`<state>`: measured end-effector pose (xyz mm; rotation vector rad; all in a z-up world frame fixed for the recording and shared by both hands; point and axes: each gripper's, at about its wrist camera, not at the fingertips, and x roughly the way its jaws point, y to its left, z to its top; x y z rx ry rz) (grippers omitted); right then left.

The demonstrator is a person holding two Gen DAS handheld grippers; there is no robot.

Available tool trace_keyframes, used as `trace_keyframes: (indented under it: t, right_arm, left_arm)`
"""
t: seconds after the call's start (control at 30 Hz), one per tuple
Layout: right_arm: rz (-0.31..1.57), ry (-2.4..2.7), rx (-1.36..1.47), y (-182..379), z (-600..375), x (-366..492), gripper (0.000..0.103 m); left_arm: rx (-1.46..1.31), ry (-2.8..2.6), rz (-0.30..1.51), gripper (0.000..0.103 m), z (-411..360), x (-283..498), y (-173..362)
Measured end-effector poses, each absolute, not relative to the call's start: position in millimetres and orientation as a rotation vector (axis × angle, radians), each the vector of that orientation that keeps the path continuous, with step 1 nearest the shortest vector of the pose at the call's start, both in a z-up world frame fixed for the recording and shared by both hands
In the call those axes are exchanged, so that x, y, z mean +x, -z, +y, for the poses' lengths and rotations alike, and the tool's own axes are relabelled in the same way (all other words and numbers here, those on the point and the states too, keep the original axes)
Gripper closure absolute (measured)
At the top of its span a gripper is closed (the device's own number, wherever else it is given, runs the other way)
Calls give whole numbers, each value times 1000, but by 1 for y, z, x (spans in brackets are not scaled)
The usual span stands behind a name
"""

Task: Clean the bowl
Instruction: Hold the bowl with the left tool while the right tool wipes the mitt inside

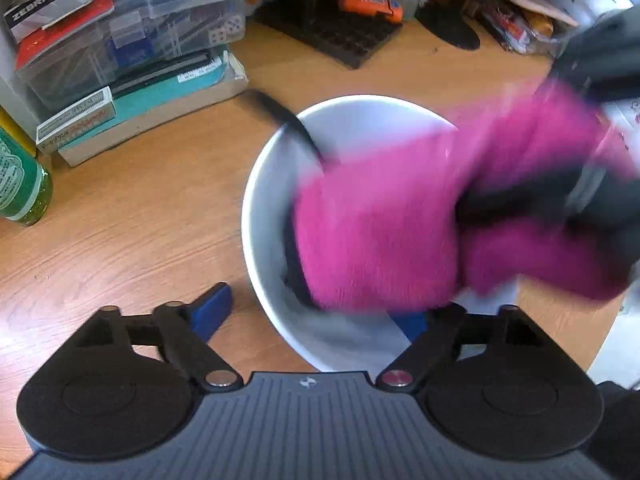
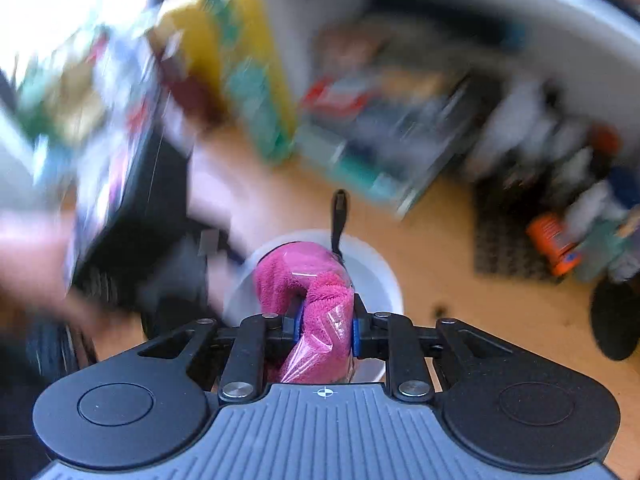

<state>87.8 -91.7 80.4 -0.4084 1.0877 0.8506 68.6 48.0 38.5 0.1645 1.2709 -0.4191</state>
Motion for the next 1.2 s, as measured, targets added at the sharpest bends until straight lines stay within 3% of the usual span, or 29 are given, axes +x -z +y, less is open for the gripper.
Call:
trace_keyframes:
  t: [0.13,0.33,0.5,0.57,0.63,0.73,0.8,0.87,0.93,1.0,1.07,1.2]
  right_arm:
    - [1226,-845,-390,-50,-76,117,78]
    - [949,-836,-619,-57,-55,80,79]
    - [802,-739,-549,-83,-60,73,80]
    - [762,-688,-455,-103,-74,73,80]
    - [733,-637,-337,-122,-92,72,79]
    - [736,-605,-200,-136,-114,76,79]
    - [753,-581,-113,-146,-135,73,79]
    - [764,-576,-90,-145,-143,70,79]
    - [772,-569,-96,-144,-150,62,79]
    - [781,-563,-108,-139,-153,58,79]
    - [782,-559,-134,-137,-154,53,79]
    - [767,-552,-206,-138,-154,43,79]
  left_arm:
    - [172,421,1272,13,46,66,-37]
    - [129,412,1247,28,44,56,-42]
    - [78,400,1242,51,44,56,-46]
    - [17,395,1248,70,52,58,-47]
    - [-52,394,1257,74,60,60,-47]
    - [-47,417,1272,72,63,63,-49]
    - [25,432,1270,64,60,72,-52]
    - [83,457,1270,48,55,87,-52]
    - [150,505,1272,44,44,103,-53]
    - [199,549,1277,47,34,116,-53]
    - [223,600,1286,70,23,124,-55]
    - [250,580,1272,77,21,109,-57]
